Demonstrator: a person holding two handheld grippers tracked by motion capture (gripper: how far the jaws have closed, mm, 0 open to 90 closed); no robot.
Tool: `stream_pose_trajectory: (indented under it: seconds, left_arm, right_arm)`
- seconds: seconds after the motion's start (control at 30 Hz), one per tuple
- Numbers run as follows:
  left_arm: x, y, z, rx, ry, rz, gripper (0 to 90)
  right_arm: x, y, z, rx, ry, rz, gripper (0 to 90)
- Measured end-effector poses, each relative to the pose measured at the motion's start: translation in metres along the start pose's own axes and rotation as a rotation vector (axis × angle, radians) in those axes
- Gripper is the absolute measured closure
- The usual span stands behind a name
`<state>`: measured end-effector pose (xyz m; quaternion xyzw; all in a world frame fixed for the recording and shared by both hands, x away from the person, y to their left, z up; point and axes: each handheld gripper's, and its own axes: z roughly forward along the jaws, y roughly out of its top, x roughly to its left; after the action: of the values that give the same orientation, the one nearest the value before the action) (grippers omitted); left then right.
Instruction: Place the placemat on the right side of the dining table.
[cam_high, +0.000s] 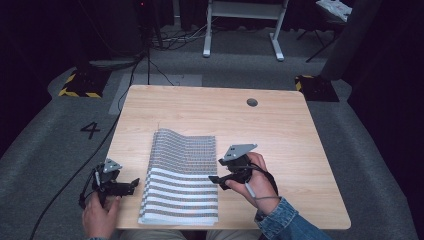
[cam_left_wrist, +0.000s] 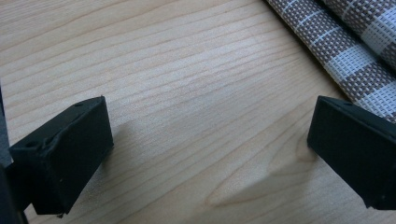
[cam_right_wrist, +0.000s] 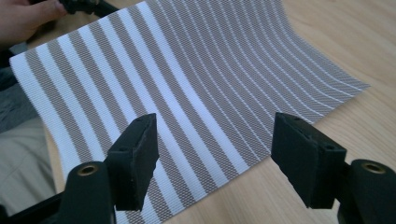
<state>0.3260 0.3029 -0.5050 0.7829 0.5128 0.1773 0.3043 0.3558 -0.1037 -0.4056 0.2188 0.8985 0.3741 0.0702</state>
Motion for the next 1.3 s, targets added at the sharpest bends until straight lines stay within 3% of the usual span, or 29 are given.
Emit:
stream_pose_trajectory:
  seconds: [0.2, 0.3, 0.33, 0.43, 0.57, 0.7, 0.73, 0.9, 1.07, 1.3]
  left_arm:
    - [0.0, 0.001, 0.0, 0.003, 0.0, 0.002, 0.0]
    - [0.0, 0.001, 0.001, -0.002, -0.008, 0.003, 0.0]
    - [0.0, 0.002, 0.001, 0.001, -0.007, 0.004, 0.0]
    - [0.001, 0.003, 0.002, 0.001, -0.01, 0.008, 0.0]
    - [0.001, 0.004, 0.003, 0.001, -0.001, 0.002, 0.1]
    - [0.001, 0.004, 0.003, 0.001, -0.002, 0.001, 0.1]
    - [0.001, 0.004, 0.003, 0.001, -0.002, 0.001, 0.1]
    - [0.001, 0.004, 0.003, 0.001, -0.002, 0.001, 0.1]
    - [0.001, 0.004, 0.003, 0.002, 0.0, 0.0, 0.2]
    - [0.0, 0.001, 0.001, 0.0, -0.002, -0.001, 0.1]
  right_arm:
    - [0.005, 0.017, 0.007, -0.056, -0.003, 0.003, 23.0]
    - [0.008, 0.024, 0.011, -0.052, 0.01, 0.001, 20.4]
    - [0.008, 0.026, 0.012, -0.031, 0.011, -0.027, 19.8]
    - [0.01, 0.033, 0.02, -0.005, 0.003, -0.048, 19.9]
    - [0.014, 0.042, 0.032, -0.039, 0.01, -0.017, 17.7]
    - [0.025, 0.052, 0.048, -0.029, 0.011, -0.001, 17.3]
    - [0.025, 0.055, 0.054, -0.032, 0.02, -0.037, 17.4]
    - [0.037, 0.07, 0.079, 0.008, 0.004, -0.033, 17.9]
    - [0.044, 0.082, 0.104, -0.015, 0.005, -0.041, 17.6]
    - [0.059, 0.094, 0.136, -0.005, 0.05, -0.056, 17.1]
